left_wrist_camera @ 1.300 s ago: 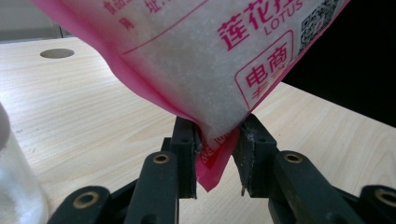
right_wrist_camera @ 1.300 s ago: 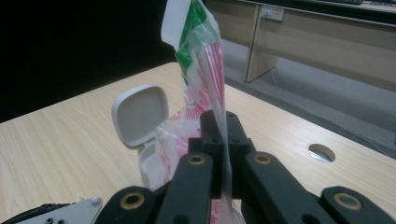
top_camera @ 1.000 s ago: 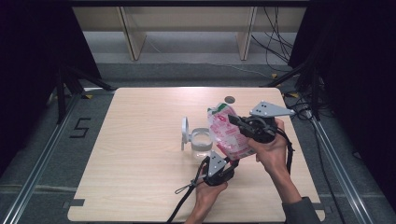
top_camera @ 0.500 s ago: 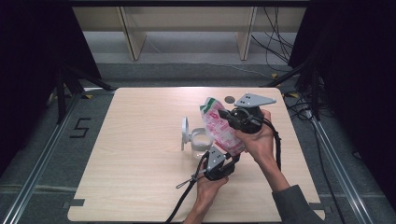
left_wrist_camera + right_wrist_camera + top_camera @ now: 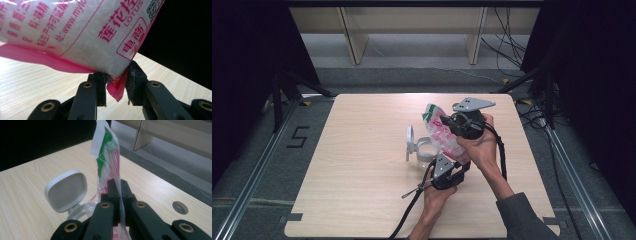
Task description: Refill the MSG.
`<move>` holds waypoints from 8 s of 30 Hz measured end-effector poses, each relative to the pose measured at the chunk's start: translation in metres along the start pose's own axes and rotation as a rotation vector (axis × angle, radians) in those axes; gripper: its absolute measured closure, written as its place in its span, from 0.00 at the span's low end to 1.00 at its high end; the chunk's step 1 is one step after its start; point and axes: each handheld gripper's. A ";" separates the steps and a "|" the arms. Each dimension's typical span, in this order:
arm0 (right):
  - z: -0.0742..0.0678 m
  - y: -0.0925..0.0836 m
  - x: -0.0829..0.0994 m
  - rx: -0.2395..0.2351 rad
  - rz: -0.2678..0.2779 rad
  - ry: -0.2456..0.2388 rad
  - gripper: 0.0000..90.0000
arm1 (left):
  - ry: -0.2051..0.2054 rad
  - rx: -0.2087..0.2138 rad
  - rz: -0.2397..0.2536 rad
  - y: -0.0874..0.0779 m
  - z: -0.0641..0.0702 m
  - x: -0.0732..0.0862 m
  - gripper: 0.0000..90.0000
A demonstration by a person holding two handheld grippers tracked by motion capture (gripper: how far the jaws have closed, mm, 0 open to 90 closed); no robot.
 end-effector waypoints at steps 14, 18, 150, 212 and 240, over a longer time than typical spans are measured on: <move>-0.005 0.009 -0.002 -0.010 -0.034 -0.009 1.00 | -0.007 0.013 0.006 0.002 0.001 0.001 0.80; -0.005 0.012 -0.001 -0.010 -0.039 -0.025 1.00 | -0.002 0.012 0.000 0.002 0.001 0.001 0.81; -0.023 0.030 -0.007 -0.026 -0.049 -0.040 1.00 | -0.011 0.051 0.052 -0.002 0.002 -0.003 0.82; -0.023 0.031 -0.008 -0.019 -0.046 -0.043 1.00 | 0.001 0.045 0.059 0.000 0.005 -0.005 0.82; -0.022 0.033 -0.011 -0.018 -0.049 -0.031 1.00 | 0.000 0.035 0.059 0.003 0.001 -0.008 0.82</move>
Point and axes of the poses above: each handheld gripper's, and its own axes: y roughly forward along the jaws, x roughly out of its underside, z roughly to its right, and after that the axes turned 1 degree about -x, right-handed
